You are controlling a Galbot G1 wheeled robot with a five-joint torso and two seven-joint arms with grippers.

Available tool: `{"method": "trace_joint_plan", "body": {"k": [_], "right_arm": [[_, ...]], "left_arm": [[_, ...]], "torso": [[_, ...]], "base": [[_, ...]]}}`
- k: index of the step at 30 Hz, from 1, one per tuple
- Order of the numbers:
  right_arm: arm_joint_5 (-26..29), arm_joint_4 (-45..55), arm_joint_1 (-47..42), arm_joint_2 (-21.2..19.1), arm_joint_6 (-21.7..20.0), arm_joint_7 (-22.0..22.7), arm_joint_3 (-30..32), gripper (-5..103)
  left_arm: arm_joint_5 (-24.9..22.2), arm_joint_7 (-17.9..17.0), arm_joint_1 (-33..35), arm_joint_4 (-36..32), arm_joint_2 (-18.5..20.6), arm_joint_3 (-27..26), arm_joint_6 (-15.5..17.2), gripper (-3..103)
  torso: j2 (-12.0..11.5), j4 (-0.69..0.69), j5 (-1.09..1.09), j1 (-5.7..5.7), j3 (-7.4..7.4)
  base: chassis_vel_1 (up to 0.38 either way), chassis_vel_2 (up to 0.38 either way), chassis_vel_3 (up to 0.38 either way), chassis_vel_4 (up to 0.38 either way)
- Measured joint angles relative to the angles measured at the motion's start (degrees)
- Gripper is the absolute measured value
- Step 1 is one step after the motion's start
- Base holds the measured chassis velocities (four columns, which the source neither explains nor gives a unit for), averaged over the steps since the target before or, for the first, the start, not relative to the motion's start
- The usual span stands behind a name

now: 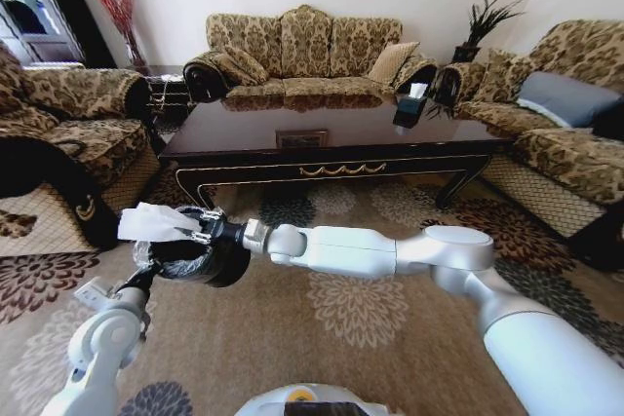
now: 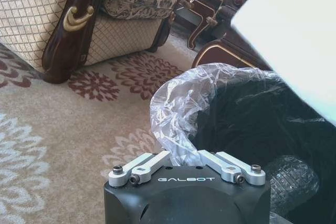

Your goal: Move to the front of the table and pick up the trash from the floor, then place it into the trash bin.

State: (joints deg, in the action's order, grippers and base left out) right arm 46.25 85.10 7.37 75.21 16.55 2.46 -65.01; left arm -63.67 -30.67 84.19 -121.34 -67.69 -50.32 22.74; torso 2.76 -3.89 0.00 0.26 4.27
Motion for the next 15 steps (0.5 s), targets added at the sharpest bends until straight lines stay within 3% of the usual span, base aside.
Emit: {"method": "trace_joint_plan", "body": {"k": [1, 3, 5, 6, 7, 12, 15], "right_arm": [[0.01, 0.18, -0.01, -0.29, 0.0, 0.0, 0.0, 54], [0.02, 0.39, -0.19, -0.73, 0.0, 0.01, 0.06, 65], [0.02, 0.45, -0.29, -0.92, 0.0, 0.01, 0.11, 65], [-0.04, 0.52, -0.42, -1.26, 0.0, 0.01, 0.25, 76], [-0.09, 0.53, -0.49, -1.44, -0.01, 0.01, 0.33, 76], [-0.34, 0.29, -0.82, -1.8, -0.05, 0.01, 0.59, 96], [-0.44, 0.2, -0.91, -1.93, -0.06, 0.01, 0.69, 99]], "left_arm": [[0.03, 0.0, 0.01, -0.06, -0.02, 0.0, 0.0, 3], [0.03, 0.0, 0.04, -0.19, -0.02, 0.0, 0.0, 3], [0.03, 0.0, 0.07, -0.24, -0.01, -0.02, 0.0, 3], [0.02, 0.0, 0.12, -0.32, 0.03, -0.11, 0.0, 3], [0.03, 0.0, 0.16, -0.37, 0.03, -0.17, 0.0, 3], [0.09, 0.02, 0.26, -0.66, -0.22, -0.16, 0.03, 3], [0.16, 0.03, 0.26, -0.75, -0.35, -0.09, 0.04, 3]], "torso": [[0.0, 0.0, 0.0, 0.0, 0.0], [0.0, 0.0, 0.0, 0.0, 0.0], [0.0, 0.0, 0.0, 0.0, 0.0], [0.0, -0.01, 0.0, 0.0, 0.0], [0.0, 0.0, 0.0, 0.0, 0.0], [0.0, 0.0, 0.0, 0.0, 0.0], [0.0, 0.0, 0.0, 0.0, 0.0]], "base": [[0.0, 0.0, 0.0, 0.0], [0.0, 0.0, 0.0, 0.0], [0.0, 0.0, 0.0, 0.0], [0.0, 0.0, 0.0, 0.0], [0.0, 0.0, 0.0, 0.0], [0.0, 0.0, 0.0, 0.0], [0.0, 0.0, 0.0, 0.0]]}}
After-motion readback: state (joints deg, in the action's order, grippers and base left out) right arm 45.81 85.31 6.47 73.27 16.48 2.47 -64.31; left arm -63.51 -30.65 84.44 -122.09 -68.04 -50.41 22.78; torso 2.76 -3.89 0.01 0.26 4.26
